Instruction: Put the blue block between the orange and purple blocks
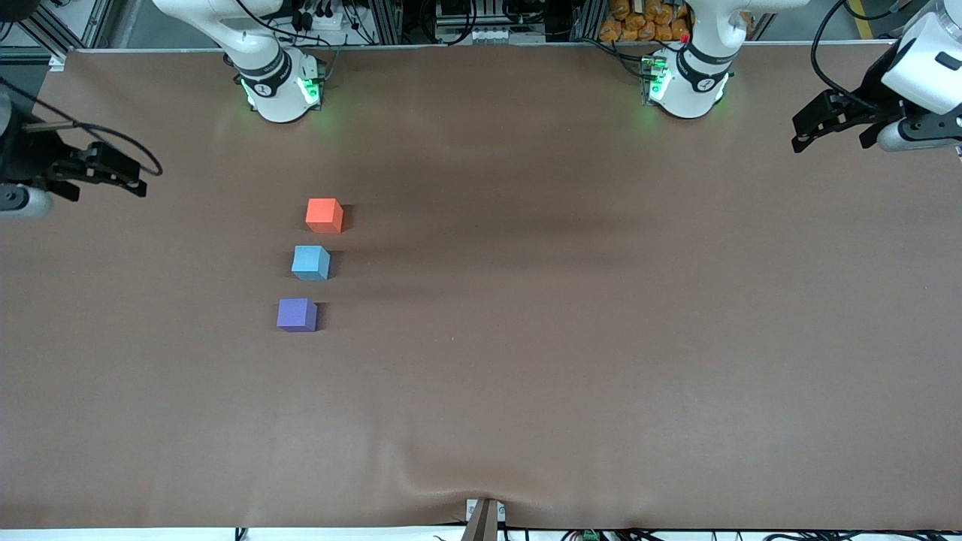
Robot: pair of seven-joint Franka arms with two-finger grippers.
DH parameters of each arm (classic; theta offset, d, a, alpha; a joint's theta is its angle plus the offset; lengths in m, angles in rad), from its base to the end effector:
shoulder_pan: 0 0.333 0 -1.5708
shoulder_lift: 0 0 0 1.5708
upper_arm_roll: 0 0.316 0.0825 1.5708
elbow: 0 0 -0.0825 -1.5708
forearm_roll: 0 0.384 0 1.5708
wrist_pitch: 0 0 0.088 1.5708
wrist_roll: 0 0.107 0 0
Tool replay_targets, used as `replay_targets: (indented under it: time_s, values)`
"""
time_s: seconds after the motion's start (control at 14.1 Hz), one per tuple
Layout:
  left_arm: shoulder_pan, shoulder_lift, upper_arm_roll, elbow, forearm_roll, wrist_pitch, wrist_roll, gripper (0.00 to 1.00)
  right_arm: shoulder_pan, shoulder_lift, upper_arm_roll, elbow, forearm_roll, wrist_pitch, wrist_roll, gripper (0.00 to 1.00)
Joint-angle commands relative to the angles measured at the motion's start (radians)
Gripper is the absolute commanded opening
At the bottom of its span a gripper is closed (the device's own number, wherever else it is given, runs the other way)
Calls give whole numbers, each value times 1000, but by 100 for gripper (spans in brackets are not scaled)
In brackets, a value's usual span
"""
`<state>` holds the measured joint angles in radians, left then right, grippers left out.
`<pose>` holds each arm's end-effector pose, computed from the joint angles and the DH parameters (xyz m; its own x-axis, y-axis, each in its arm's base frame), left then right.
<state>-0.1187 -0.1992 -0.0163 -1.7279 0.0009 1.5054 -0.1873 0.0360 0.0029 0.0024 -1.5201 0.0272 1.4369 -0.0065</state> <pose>0.4795 -0.0659 0.6486 0.9984 0.0528 -0.0221 0.0526 -0.9986 -0.0084 0.5410 0.0240 0.6354 0.9951 0.0484 -0.0858 0.0461 -0.9985 -0.0277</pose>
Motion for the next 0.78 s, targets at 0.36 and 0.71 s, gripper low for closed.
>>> replay_targets:
  time_s: [0.36, 0.71]
  values:
    - [13, -32, -16, 25, 4, -17, 9, 100, -56, -14, 21, 80, 8, -56, -173, 100]
    - [16, -8, 42, 73, -19, -54, 6, 100, -64, -11, 16, 78, 10, -62, -179, 100]
